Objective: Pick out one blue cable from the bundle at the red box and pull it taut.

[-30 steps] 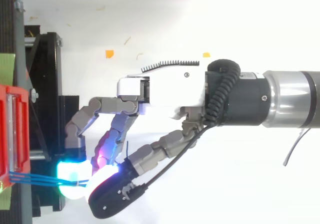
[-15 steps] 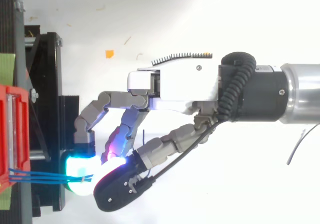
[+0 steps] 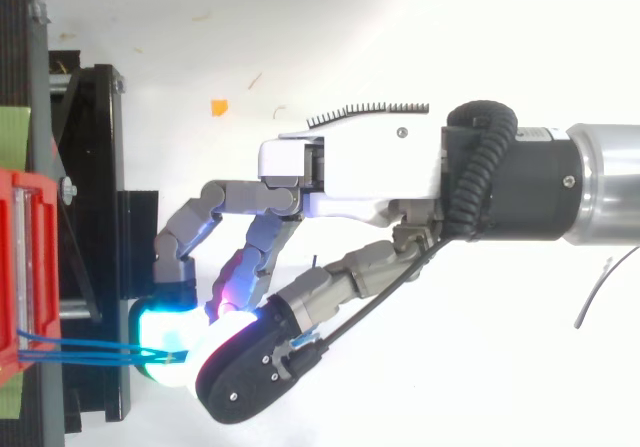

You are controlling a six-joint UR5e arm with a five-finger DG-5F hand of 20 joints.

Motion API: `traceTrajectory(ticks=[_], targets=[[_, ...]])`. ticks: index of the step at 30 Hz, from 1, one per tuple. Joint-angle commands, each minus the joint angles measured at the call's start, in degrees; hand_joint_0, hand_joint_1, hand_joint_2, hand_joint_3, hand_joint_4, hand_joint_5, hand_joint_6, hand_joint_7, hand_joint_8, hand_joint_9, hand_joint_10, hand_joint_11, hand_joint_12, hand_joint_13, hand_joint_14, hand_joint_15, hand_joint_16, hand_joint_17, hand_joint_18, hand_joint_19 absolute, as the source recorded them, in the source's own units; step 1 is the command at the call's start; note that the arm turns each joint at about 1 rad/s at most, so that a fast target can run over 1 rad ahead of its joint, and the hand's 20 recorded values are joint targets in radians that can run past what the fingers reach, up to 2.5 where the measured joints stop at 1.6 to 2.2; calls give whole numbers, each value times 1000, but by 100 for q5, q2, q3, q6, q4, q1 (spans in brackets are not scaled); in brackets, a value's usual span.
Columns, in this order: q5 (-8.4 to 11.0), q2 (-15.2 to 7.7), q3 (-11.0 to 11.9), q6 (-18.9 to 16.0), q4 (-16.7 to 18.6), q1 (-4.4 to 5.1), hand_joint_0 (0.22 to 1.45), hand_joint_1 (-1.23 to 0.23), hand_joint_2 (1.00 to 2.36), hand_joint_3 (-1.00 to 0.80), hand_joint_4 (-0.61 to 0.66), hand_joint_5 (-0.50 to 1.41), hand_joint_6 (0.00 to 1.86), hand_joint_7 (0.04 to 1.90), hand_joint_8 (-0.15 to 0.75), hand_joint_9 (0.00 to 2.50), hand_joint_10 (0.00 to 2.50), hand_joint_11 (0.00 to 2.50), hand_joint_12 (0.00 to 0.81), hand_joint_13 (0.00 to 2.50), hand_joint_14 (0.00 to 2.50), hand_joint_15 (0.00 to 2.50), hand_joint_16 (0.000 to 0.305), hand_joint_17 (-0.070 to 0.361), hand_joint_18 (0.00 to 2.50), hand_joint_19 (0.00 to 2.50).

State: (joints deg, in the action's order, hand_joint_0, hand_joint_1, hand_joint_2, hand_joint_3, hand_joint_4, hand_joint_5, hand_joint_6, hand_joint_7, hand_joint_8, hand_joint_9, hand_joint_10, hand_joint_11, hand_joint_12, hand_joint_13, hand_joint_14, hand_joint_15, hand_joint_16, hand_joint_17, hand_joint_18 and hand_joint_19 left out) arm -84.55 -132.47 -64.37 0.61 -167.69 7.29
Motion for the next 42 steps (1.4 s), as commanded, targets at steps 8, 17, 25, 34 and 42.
traceTrajectory(ticks=[8, 17, 25, 34, 42], targets=[[0, 2, 4, 0, 0, 1, 504, -786, 1000, -500, 74, -110, 839, 860, 297, 1143, 27, 706, 355, 913, 17, 427, 54, 121, 890, 546], [-9, 2, -5, -9, 0, -8, 654, -874, 1016, -275, -104, -119, 923, 904, 284, 1146, 27, 722, 333, 917, 17, 434, 48, 109, 905, 556], [-97, -7, -5, -9, 0, -17, 706, -887, 1016, -281, -157, -116, 938, 946, 286, 1161, 26, 758, 336, 934, 19, 434, 48, 108, 932, 558], [-97, -7, -5, -9, 0, -25, 756, -901, 1002, -474, -194, -109, 946, 991, 286, 1242, 29, 797, 332, 969, 19, 439, 47, 106, 969, 556], [-123, 2, -5, -9, 0, -43, 741, -922, 1000, -500, -198, -97, 943, 1012, 279, 1305, 31, 836, 322, 1002, 19, 457, 47, 105, 1002, 560]])
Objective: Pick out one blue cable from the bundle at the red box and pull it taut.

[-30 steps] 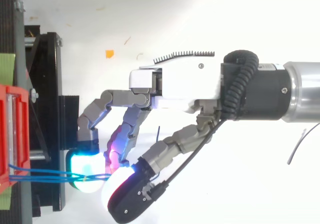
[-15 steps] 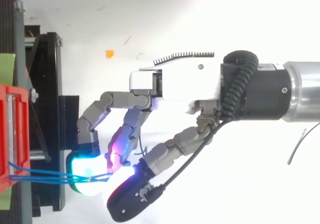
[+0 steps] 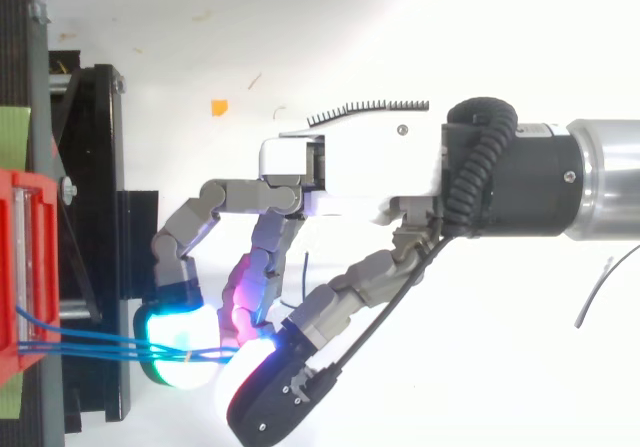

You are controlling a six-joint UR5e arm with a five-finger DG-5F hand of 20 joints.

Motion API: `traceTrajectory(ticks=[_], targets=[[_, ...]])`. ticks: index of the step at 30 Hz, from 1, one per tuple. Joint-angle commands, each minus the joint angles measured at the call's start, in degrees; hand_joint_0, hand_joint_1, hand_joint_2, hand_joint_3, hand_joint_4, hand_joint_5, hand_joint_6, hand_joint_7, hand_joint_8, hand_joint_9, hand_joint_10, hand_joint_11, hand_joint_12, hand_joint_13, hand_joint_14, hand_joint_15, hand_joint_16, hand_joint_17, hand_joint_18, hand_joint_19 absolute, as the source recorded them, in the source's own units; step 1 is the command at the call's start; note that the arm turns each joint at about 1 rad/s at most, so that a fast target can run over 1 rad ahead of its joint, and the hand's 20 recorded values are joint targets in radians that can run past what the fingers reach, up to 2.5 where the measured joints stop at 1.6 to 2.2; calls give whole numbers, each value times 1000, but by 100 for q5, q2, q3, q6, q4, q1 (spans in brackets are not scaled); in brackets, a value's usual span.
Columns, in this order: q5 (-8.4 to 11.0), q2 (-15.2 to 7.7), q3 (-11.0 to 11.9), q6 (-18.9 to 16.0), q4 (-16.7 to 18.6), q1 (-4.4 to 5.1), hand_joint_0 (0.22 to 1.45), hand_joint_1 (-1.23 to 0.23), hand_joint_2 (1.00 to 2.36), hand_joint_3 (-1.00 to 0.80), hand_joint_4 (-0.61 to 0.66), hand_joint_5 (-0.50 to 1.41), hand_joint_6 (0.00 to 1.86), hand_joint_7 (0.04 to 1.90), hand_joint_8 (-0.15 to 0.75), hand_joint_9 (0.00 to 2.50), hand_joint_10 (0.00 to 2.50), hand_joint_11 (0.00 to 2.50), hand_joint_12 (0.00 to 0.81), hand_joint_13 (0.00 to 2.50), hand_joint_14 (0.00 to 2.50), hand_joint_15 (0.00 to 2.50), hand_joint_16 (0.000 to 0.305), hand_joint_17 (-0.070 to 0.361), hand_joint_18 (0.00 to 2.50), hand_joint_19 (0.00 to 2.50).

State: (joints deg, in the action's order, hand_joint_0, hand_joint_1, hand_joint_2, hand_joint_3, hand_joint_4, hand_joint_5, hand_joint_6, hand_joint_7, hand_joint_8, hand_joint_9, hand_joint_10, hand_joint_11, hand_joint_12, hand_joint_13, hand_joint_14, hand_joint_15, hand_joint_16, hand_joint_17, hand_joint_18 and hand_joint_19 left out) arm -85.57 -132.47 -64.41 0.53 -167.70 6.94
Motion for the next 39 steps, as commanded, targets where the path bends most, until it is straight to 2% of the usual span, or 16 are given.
traceTrajectory(ticks=[1, 8, 13, 19, 26, 30, 32, 39], targets=[[-30, 2, 7, 0, 0, -9, 717, -920, 1000, -500, -192, -95, 941, 1013, 275, 1316, 31, 837, 321, 1005, 19, 465, 47, 105, 1000, 567], [-65, -7, -1, 0, 0, -17, 669, -926, 1000, -500, -167, -90, 933, 1015, 273, 1345, 31, 856, 318, 1010, 19, 472, 46, 104, 1004, 578], [-65, 2, -1, 0, -9, -17, 548, -898, 1000, -500, -54, -82, 917, 888, 281, 1361, 31, 859, 329, 1023, 20, 467, 48, 109, 1022, 572], [-65, 2, -1, 0, -26, -17, 489, -841, 1000, -500, 12, -81, 859, 898, 286, 1345, 27, 822, 345, 1024, 18, 461, 52, 117, 1034, 568], [-65, 2, -1, 0, -62, -17, 505, -713, 1000, -500, 27, -84, 844, 870, 287, 1333, 29, 810, 344, 1007, 18, 463, 52, 116, 1019, 586], [-92, 2, -1, 0, -79, -26, 572, -644, 1000, -500, -5, -83, 831, 898, 276, 1318, 30, 805, 329, 991, 20, 467, 49, 109, 983, 610], [-136, 2, 7, 0, -79, -26, 593, -654, 1000, -500, -38, -81, 834, 909, 273, 1312, 31, 803, 326, 987, 20, 474, 48, 108, 977, 616], [-145, -7, 7, 0, -79, -35, 603, -769, 1015, -281, -50, -82, 883, 908, 286, 1298, 30, 814, 330, 983, 19, 478, 48, 108, 974, 629]])
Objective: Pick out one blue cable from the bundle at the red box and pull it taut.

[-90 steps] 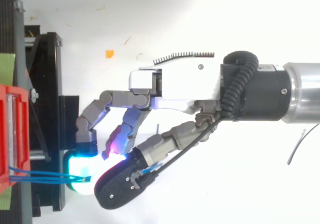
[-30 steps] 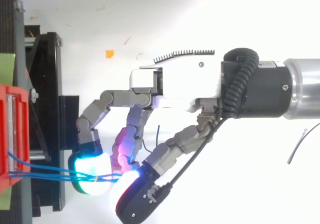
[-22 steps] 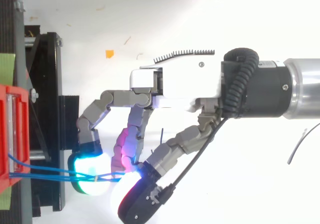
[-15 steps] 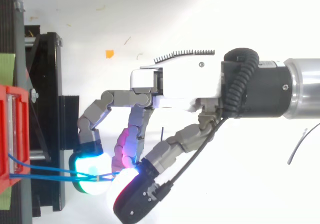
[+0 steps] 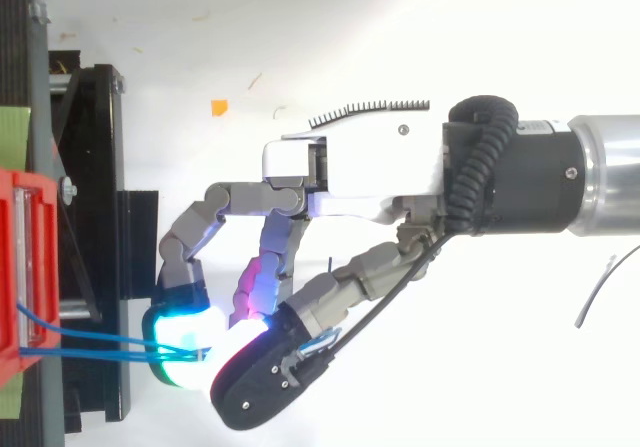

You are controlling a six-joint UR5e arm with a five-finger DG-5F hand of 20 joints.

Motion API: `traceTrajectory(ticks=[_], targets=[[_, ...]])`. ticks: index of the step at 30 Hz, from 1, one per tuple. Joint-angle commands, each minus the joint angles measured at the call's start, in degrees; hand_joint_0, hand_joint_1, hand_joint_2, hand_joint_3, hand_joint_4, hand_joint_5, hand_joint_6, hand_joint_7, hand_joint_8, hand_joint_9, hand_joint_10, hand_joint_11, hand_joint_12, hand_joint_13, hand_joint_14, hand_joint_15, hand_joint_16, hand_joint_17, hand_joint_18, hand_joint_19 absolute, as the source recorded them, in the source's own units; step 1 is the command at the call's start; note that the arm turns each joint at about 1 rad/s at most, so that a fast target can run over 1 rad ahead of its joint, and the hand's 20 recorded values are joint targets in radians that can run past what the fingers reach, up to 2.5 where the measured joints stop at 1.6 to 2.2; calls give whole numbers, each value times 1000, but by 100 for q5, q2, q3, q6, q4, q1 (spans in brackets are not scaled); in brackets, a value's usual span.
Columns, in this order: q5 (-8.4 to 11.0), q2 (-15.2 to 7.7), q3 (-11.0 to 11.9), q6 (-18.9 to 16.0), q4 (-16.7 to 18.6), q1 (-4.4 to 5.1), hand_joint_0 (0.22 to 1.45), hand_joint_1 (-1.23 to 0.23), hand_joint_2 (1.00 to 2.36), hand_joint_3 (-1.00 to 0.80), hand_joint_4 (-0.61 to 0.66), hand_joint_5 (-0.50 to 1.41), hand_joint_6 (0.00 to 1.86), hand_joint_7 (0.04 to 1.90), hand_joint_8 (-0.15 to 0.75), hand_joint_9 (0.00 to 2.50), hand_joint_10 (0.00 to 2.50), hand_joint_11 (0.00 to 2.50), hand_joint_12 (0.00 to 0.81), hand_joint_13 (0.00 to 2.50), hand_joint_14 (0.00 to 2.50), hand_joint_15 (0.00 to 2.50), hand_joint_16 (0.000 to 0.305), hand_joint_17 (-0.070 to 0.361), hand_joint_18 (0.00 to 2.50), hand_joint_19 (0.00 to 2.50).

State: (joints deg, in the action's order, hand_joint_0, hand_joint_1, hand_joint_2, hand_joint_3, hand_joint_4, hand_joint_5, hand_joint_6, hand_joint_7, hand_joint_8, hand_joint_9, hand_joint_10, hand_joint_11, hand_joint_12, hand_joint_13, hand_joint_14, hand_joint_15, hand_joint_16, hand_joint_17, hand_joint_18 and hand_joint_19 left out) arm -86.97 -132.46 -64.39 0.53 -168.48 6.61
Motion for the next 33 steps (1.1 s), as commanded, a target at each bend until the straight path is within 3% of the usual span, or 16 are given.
traceTrajectory(ticks=[1, 5, 8, 19, 33], targets=[[-4, 1, 6, 0, -1, -2, 609, -783, 1016, -265, -47, -83, 884, 926, 287, 1297, 31, 822, 330, 983, 19, 474, 48, 108, 974, 629], [-4, 1, -3, 0, 8, -2, 632, -860, 1018, -224, -66, -91, 909, 917, 287, 1260, 30, 827, 332, 974, 21, 481, 49, 109, 979, 617], [-4, -8, 6, 0, 8, -2, 688, -918, 1019, -216, -156, -101, 926, 973, 279, 1256, 28, 825, 329, 970, 19, 471, 48, 108, 979, 618], [-13, 1, 6, -9, -89, -2, 800, -935, 1005, -436, -272, -102, 937, 1087, 270, 1263, 30, 817, 318, 955, 19, 470, 47, 105, 965, 612], [-13, 1, 6, -18, -132, -10, 760, -987, 1000, -500, -275, -102, 938, 1029, 254, 1285, 29, 831, 309, 960, 19, 464, 46, 103, 986, 597]])
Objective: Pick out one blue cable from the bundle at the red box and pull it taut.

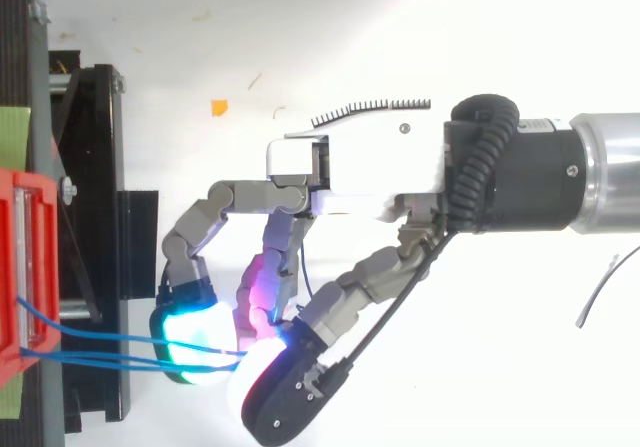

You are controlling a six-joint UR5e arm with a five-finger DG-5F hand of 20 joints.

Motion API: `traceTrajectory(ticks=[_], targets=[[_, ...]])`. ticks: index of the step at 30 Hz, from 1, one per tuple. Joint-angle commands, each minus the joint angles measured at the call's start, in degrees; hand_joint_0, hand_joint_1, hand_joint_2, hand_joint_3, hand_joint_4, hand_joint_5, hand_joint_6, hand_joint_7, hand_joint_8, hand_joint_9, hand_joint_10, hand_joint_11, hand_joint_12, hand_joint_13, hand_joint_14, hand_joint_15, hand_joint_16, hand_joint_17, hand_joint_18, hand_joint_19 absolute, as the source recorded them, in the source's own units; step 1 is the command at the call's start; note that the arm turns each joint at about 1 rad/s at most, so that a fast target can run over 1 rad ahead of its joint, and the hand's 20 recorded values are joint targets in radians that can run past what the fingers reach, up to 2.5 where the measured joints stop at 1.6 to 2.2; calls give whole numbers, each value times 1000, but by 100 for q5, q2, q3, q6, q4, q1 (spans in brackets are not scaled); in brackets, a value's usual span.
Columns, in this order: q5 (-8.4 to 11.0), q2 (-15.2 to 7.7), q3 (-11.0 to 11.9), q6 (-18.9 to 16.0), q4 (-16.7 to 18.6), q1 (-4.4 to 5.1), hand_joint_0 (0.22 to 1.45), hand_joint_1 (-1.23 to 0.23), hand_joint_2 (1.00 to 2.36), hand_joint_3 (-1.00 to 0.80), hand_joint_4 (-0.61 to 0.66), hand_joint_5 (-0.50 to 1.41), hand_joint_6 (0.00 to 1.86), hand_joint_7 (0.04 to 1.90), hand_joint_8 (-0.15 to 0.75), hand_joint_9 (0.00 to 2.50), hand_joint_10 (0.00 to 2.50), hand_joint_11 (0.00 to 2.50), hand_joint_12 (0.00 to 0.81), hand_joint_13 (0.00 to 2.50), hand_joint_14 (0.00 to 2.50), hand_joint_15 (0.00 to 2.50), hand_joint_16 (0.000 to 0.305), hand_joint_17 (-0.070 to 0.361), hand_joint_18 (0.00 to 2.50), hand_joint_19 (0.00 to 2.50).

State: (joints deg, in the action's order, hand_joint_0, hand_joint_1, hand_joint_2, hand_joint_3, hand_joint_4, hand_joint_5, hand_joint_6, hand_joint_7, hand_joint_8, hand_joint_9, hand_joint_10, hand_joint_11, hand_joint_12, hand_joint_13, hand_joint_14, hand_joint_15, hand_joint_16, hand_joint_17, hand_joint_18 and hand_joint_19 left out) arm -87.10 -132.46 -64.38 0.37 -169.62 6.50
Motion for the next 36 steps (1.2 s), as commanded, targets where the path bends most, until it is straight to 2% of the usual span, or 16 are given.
traceTrajectory(ticks=[1, 12, 16, 20, 29, 32, 33, 36], targets=[[0, 1, -5, 7, -18, -9, 760, -992, 1000, -500, -279, -102, 937, 1029, 254, 1286, 31, 831, 306, 962, 19, 471, 45, 102, 986, 595], [0, 1, 4, 7, -27, -18, 650, -1059, 1000, -500, -145, -89, 913, 989, 257, 1302, 31, 833, 311, 974, 21, 472, 46, 103, 1009, 618], [0, 1, -5, 7, -27, -18, 523, -1007, 1000, -500, -68, -78, 900, 961, 281, 1345, 30, 823, 328, 1003, 20, 473, 50, 112, 1061, 612], [0, 1, 4, 7, -27, -18, 485, -916, 1000, -500, -52, -75, 889, 953, 297, 1342, 29, 806, 343, 1014, 18, 465, 53, 120, 1092, 603], [-26, 27, 4, 7, -71, -18, 453, -772, 1000, -500, -12, -74, 857, 934, 305, 1341, 28, 784, 358, 1022, 17, 456, 58, 130, 1118, 595], [-35, 27, 4, 7, -80, -18, 489, -696, 1000, -500, -11, -76, 852, 946, 299, 1328, 26, 783, 349, 1010, 18, 467, 55, 124, 1090, 613], [-35, 27, 4, 7, -88, -18, 536, -668, 1000, -500, -24, -79, 852, 964, 288, 1317, 30, 785, 336, 1002, 18, 470, 52, 117, 1061, 634], [-35, 27, -5, -2, -132, -18, 580, -669, 1001, -483, -52, -79, 864, 992, 285, 1309, 31, 799, 328, 996, 19, 480, 50, 112, 1043, 656]])
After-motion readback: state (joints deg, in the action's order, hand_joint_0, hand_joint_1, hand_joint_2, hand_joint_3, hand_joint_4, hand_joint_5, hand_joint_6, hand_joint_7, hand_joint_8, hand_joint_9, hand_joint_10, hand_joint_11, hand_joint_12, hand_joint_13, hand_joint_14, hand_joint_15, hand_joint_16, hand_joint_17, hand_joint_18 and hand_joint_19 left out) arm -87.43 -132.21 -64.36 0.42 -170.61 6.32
